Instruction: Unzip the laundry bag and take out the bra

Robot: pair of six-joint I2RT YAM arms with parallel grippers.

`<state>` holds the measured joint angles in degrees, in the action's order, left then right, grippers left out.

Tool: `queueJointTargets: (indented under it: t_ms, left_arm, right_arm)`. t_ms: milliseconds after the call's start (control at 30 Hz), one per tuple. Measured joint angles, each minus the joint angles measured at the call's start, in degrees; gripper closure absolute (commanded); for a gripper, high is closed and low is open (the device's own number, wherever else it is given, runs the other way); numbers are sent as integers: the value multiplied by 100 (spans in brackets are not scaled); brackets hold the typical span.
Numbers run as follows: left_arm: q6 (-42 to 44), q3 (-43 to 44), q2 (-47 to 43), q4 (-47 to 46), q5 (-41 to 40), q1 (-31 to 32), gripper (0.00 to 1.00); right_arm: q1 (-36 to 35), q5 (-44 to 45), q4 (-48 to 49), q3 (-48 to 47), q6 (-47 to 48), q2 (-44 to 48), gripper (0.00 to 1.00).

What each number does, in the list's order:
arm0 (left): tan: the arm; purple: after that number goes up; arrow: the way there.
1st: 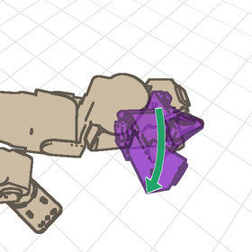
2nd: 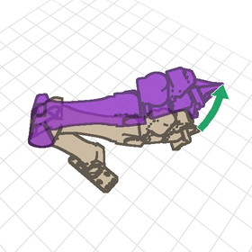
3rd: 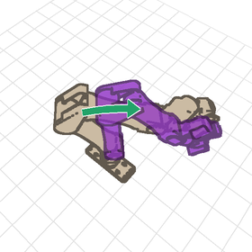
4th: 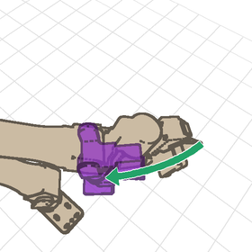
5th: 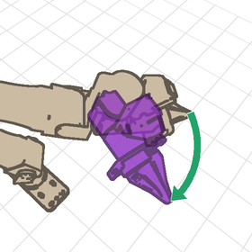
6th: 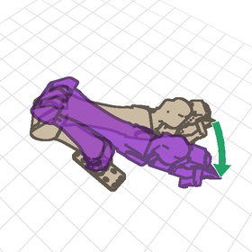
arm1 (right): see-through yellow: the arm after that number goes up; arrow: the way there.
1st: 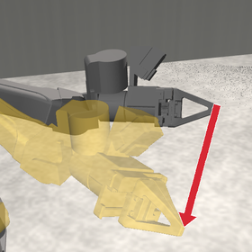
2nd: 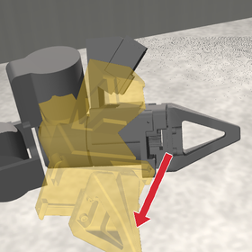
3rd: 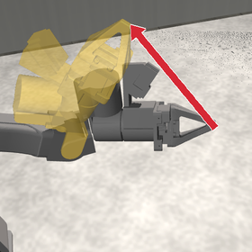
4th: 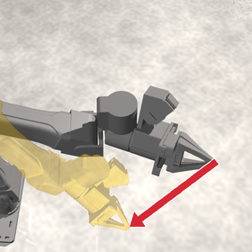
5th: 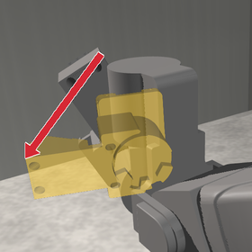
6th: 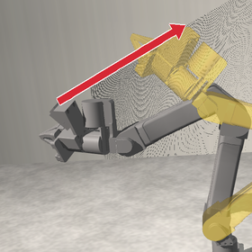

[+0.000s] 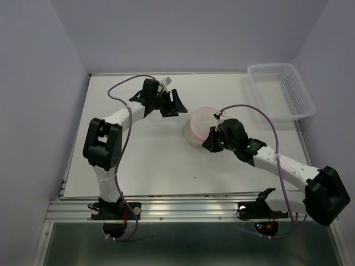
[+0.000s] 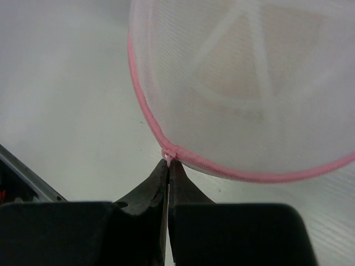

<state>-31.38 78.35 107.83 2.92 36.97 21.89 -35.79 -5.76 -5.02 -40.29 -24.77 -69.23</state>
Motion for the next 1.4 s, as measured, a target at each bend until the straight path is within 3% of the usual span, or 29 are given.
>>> queueJointTargets:
  t_ms: [67,200,367,533,700,933,1067,1267,1400]
  left_arm:
    - [17,7,-2,11,-50,-79,1]
    - [0,-212,-173,-22,-227,-149,1]
    - [-203,-1172,-1099,-109,-358,-68,1]
    - [-566,-1711,-1788,-361,-474,439,1]
    - [-813,-1722,-1718,-588,-509,946,1]
    - [-977,-1700,-1300,-717,-566,1093,4]
    - [-1209,-1860,-1279,-1012,-562,1169,14]
    - [-1528,-1884,-1154,-1615,-444,1386,40]
    - [-1617,-1884,-949,-1751,-402,1451,45]
  right_arm:
    - [-85,31,-66,2,-229,0,99]
    - [-136,197,-66,0,-555,0,99]
    - [-168,240,-55,0,-673,-24,99]
    - [-291,243,-55,0,-673,-142,99]
    - [-369,289,-57,0,-673,-162,99]
    - [-378,345,-55,-11,-673,-170,99]
    - [-417,341,-52,-42,-669,-229,99]
    - [-481,343,-55,-59,-656,-328,99]
    - [-479,365,-55,-59,-656,-328,99]
